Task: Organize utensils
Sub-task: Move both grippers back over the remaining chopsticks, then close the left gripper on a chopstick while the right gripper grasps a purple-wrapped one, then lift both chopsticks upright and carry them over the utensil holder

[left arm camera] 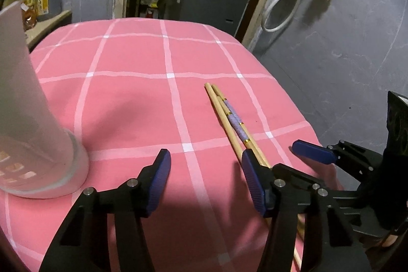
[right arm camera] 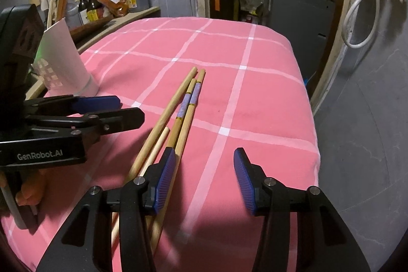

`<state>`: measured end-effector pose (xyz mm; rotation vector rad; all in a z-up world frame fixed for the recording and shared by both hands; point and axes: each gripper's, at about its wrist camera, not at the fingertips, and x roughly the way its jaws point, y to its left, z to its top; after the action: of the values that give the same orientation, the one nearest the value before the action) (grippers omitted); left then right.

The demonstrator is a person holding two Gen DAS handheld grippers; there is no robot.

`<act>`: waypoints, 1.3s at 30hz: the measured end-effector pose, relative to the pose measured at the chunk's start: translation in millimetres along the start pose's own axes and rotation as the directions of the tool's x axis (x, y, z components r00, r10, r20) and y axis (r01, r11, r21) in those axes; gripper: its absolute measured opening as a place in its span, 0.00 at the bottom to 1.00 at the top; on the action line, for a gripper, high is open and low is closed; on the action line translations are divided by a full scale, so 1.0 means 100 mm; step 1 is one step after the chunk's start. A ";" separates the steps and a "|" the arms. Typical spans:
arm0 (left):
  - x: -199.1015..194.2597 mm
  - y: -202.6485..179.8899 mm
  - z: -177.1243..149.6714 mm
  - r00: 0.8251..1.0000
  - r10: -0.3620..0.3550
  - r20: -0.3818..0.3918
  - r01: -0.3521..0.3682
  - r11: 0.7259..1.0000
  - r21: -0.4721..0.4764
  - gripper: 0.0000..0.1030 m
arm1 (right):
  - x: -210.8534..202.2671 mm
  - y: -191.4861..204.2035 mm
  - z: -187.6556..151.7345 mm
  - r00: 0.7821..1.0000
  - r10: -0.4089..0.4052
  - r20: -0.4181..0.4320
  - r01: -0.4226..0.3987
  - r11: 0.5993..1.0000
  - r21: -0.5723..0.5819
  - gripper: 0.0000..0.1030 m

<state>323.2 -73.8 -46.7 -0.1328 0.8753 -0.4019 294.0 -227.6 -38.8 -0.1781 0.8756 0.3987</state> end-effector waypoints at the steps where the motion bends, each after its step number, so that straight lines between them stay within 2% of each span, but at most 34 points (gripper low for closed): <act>1: 0.00 0.01 0.01 1.000 -0.004 -0.004 0.004 1.000 -0.003 0.49 | 0.01 0.00 0.01 1.000 0.006 -0.004 -0.006 1.000 -0.003 0.44; 4: 0.00 0.02 0.03 1.000 -0.013 -0.010 0.013 1.000 -0.011 0.49 | 0.10 0.05 0.03 0.999 0.002 -0.042 -0.003 1.000 -0.021 0.44; 8: 0.04 0.02 0.07 1.000 -0.014 -0.019 0.014 1.000 -0.010 0.44 | 0.12 0.02 0.04 0.999 -0.016 -0.043 0.015 1.000 -0.011 0.44; 11: 0.09 -0.02 0.12 0.999 -0.020 -0.029 0.020 1.000 -0.002 0.41 | 0.11 -0.05 0.04 0.999 -0.016 -0.038 0.017 1.000 0.020 0.31; 13: 0.13 -0.06 0.15 0.999 -0.030 -0.040 0.030 1.000 0.005 0.35 | 0.10 -0.12 0.03 0.999 -0.019 -0.035 0.021 0.999 0.039 0.21; 16: 0.21 -0.10 0.19 0.998 -0.024 -0.058 0.025 1.000 0.013 0.24 | 0.09 -0.19 0.04 0.999 -0.015 -0.032 0.017 0.998 0.058 0.12; 21: 0.29 -0.13 0.23 0.996 -0.035 -0.077 0.036 0.999 0.015 0.13 | 0.12 -0.25 0.11 0.999 -0.010 -0.042 0.012 0.998 0.062 0.11; 31: 0.40 -0.03 0.35 0.989 -0.062 -0.135 0.058 0.998 -0.032 0.10 | 0.42 -0.35 0.49 0.992 0.056 -0.114 -0.045 0.994 0.096 0.12; 35: 0.37 0.00 0.36 0.988 -0.065 -0.143 0.058 0.997 -0.051 0.07 | 0.50 -0.30 0.59 0.990 0.045 -0.135 -0.034 0.996 0.087 0.12; 37: 0.36 0.02 0.37 0.987 -0.066 -0.144 0.057 0.996 -0.061 0.05 | 0.51 -0.29 0.61 0.988 0.059 -0.140 -0.046 0.994 0.094 0.06; 39: 0.33 0.03 0.34 0.988 -0.065 -0.140 0.056 0.996 -0.064 0.04 | 0.49 -0.30 0.58 0.987 0.087 -0.132 -0.071 0.990 0.119 0.05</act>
<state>369.1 -85.5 -49.3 -0.1881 1.0260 -0.4462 375.5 -223.6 -40.0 -0.0661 1.0409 0.4129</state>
